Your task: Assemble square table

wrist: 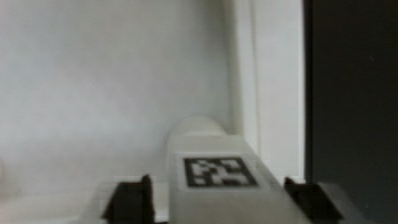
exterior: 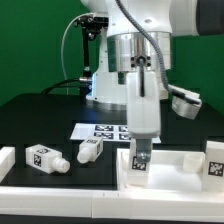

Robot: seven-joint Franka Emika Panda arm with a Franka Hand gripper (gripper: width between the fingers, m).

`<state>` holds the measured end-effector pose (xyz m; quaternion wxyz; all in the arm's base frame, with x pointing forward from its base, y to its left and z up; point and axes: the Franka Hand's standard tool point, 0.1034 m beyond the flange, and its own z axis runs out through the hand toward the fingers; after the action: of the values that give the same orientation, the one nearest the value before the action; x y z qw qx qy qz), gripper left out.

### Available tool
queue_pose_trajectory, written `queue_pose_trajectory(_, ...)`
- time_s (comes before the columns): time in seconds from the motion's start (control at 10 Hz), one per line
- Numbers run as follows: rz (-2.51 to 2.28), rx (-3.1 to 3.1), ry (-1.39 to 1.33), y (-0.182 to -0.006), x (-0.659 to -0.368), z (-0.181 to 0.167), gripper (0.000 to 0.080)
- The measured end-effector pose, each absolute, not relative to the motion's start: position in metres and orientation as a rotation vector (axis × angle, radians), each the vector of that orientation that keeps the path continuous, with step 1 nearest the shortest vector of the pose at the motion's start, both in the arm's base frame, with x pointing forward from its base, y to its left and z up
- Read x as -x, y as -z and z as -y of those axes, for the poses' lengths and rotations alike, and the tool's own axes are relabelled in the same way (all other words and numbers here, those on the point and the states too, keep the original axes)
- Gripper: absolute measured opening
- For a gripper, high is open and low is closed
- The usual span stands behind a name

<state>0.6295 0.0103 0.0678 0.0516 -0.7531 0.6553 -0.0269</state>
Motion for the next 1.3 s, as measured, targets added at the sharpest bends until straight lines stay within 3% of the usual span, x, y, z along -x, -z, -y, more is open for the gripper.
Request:
queue_pose_trajectory(0.1, -1.759, 2.504, 0.097, -0.070, -0.630, -0.012, 0.0590)
queue_pose_trajectory(0.2, -1.527, 2.663, 0.096, -0.073, -0.630, -0.015, 0.0590)
queue_pose_trajectory(0.3, -1.416, 2.717, 0.101, -0.073, -0.629, -0.011, 0.0640)
queue_pose_trajectory(0.7, -1.019, 2.911, 0.120, -0.072, -0.630, -0.007, 0.0649)
queue_pose_trajectory(0.8, -0.609, 3.038, 0.172, -0.076, -0.637, 0.000, 0.0649)
queue_pose_trajectory(1.0, -0.558, 3.049, 0.187, -0.074, -0.636, -0.001, 0.0649)
queue_pose_trajectory(1.1, -0.593, 3.041, 0.187, -0.074, -0.636, 0.000, 0.0550)
queue_pose_trajectory(1.2, -0.657, 3.023, 0.186, -0.073, -0.636, -0.001, 0.0550)
queue_pose_trajectory(1.3, -0.773, 2.991, 0.183, -0.073, -0.636, -0.001, 0.0366)
